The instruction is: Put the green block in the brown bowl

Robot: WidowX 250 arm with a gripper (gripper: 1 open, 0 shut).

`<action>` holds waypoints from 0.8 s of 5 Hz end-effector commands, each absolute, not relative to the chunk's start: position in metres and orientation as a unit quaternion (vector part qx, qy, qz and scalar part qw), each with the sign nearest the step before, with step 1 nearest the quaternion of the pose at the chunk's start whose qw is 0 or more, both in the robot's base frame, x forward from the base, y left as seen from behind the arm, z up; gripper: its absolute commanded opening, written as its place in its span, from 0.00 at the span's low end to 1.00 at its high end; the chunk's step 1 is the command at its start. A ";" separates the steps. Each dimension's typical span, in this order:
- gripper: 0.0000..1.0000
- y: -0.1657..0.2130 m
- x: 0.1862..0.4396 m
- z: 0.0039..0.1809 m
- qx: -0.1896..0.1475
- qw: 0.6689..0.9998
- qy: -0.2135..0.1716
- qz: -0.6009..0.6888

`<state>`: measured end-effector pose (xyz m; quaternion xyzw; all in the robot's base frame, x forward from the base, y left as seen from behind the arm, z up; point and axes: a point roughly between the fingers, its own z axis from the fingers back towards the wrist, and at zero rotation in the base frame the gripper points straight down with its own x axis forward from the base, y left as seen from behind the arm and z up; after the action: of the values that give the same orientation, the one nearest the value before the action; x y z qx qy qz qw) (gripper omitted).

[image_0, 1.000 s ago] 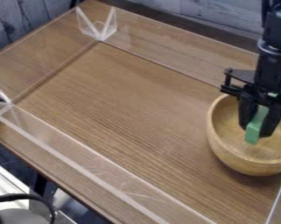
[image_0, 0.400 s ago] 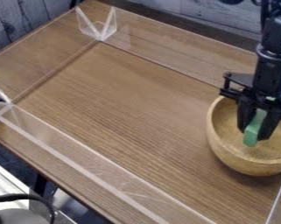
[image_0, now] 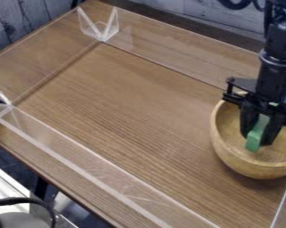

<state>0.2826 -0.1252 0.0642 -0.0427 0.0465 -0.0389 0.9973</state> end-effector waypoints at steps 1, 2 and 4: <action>0.00 -0.127 0.287 0.074 -0.049 0.998 0.028 -0.041; 0.00 -0.126 0.287 0.073 -0.049 0.998 0.030 -0.041; 0.00 -0.124 0.288 0.072 -0.052 0.997 0.032 -0.040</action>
<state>0.2818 -0.1233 0.0607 -0.0441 0.0518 -0.0415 0.9968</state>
